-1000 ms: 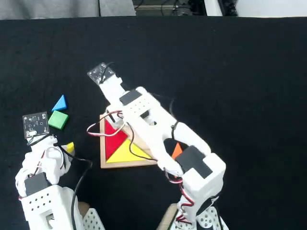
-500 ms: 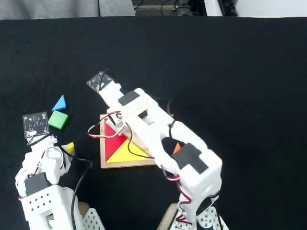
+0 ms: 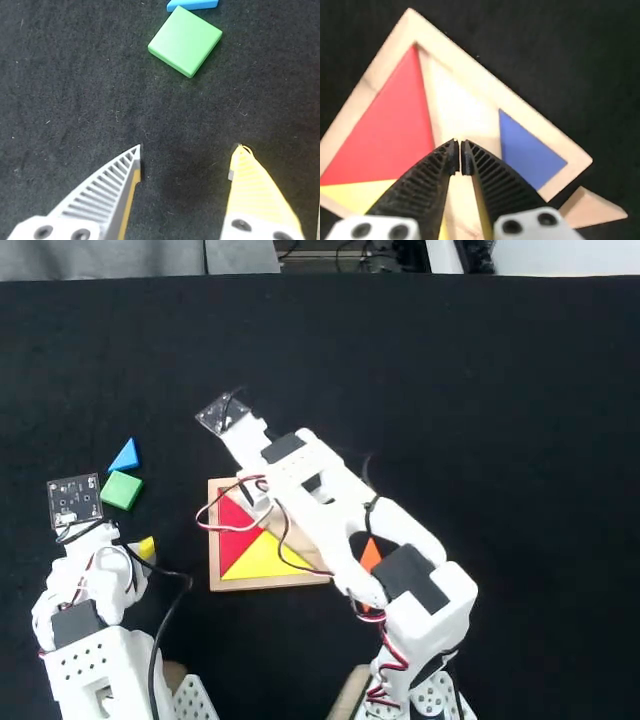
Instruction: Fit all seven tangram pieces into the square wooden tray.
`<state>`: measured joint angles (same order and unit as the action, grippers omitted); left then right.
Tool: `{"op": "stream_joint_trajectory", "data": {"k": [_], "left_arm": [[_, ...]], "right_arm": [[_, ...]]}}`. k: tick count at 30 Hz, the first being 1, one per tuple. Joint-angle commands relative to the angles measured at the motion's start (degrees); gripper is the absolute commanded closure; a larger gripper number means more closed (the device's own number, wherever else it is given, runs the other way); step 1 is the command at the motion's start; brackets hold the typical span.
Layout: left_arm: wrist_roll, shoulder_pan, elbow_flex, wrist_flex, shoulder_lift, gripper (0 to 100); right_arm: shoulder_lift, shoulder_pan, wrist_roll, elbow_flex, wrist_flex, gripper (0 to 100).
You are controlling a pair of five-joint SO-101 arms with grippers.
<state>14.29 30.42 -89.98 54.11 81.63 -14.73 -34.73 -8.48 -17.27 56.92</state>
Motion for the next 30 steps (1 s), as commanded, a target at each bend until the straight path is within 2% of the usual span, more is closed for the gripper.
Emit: {"op": "stream_joint_trajectory", "data": {"k": [1, 6, 10, 21, 26, 30], "left_arm": [[0.2, -0.6, 0.4, -0.8, 0.4, 72], [0.2, -0.6, 0.4, -0.8, 0.4, 72], [0.2, -0.6, 0.4, -0.8, 0.4, 72], [0.2, -0.6, 0.4, -0.8, 0.4, 72], [0.0, -0.6, 0.4, -1.6, 0.4, 72], [0.2, -0.2, 0.3, -2.7, 0.4, 72]], "right_arm": [[3.3, -0.9, -0.8, 0.3, 2.9, 98.8], [3.4, -4.6, -4.0, -1.1, 4.2, 98.8], [3.8, -4.4, -3.9, -1.2, 4.0, 98.8], [7.1, 6.2, -3.4, 2.2, 4.6, 98.8], [19.6, 10.6, -3.4, -1.5, 6.2, 98.8], [33.7, 18.3, -3.4, -7.7, 2.4, 98.8]]}}
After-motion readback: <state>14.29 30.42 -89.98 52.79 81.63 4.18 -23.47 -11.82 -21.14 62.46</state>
